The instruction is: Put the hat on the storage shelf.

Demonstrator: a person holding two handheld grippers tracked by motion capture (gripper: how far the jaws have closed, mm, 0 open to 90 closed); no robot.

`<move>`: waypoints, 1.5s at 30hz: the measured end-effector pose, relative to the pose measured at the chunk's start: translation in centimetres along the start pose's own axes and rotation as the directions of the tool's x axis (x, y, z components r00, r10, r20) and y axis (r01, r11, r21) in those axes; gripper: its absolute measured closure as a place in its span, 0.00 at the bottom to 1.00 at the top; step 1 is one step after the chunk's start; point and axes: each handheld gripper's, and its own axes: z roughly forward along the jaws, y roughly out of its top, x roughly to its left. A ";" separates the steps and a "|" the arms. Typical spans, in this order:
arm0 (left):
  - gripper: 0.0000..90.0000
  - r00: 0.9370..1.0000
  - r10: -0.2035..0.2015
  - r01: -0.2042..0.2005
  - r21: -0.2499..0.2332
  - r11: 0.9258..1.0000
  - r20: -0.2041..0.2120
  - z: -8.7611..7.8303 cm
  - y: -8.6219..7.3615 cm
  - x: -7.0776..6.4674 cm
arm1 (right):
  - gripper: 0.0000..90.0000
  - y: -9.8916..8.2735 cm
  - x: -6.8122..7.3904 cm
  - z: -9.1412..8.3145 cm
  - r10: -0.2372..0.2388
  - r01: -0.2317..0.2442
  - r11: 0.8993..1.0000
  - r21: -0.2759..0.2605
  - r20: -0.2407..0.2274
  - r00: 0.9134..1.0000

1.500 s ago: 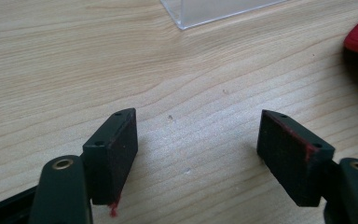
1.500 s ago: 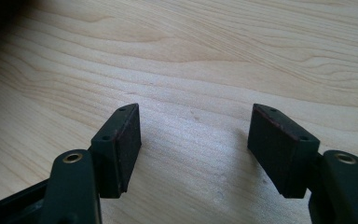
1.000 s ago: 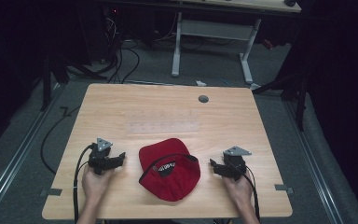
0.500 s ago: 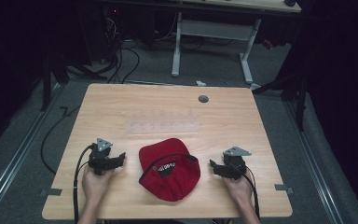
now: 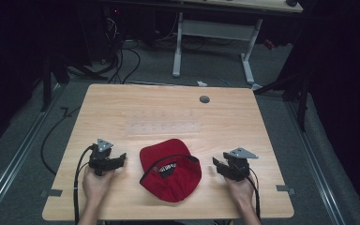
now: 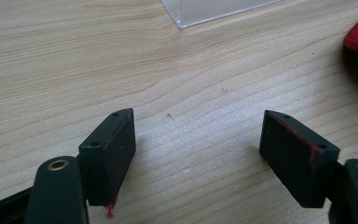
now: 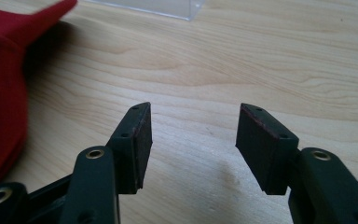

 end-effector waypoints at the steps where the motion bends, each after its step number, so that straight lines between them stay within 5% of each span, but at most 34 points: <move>1: 0.30 1.000 0.000 0.000 0.000 1.000 0.000 0.0 0.0 0.0 | 0.51 0.1 0.1 -0.4 0.001 -0.001 1.000 -0.006 -0.007 1.000; 5: 0.29 1.000 0.003 -0.003 0.002 1.000 0.000 0.0 0.0 0.0 | 0.48 0.2 0.3 -1.5 0.022 -0.024 0.999 -0.038 -0.045 0.999; 11: 0.27 1.000 0.006 -0.006 0.008 1.000 0.007 0.0 0.0 0.0 | 0.44 0.0 1.7 -3.6 -0.036 0.029 0.996 -0.082 -0.077 0.996; 15: 0.27 1.000 0.009 -0.009 0.009 1.000 0.006 0.0 0.0 0.0 | 0.41 0.1 2.4 -3.9 -0.029 0.019 0.997 -0.069 -0.136 0.990; 19: 0.27 1.000 0.007 -0.007 0.009 1.000 0.007 0.0 0.0 0.0 | 0.38 0.5 4.2 -4.2 -0.090 0.074 0.993 -0.095 -0.171 0.981; 23: 0.27 1.000 0.005 -0.005 0.009 1.000 0.009 0.1 0.0 0.0 | 0.39 1.0 5.2 -3.1 -0.096 0.078 0.992 -0.101 -0.188 0.978; 28: 0.28 1.000 0.002 -0.002 0.005 1.000 0.007 0.1 0.0 -0.1 | 0.39 2.3 6.7 -0.6 -0.106 0.100 0.994 -0.038 -0.218 0.970; 45: 0.27 1.000 0.006 -0.006 0.008 1.000 0.005 0.1 0.0 -0.1 | 0.56 2.3 6.4 4.0 0.001 0.021 0.997 0.075 -0.284 0.959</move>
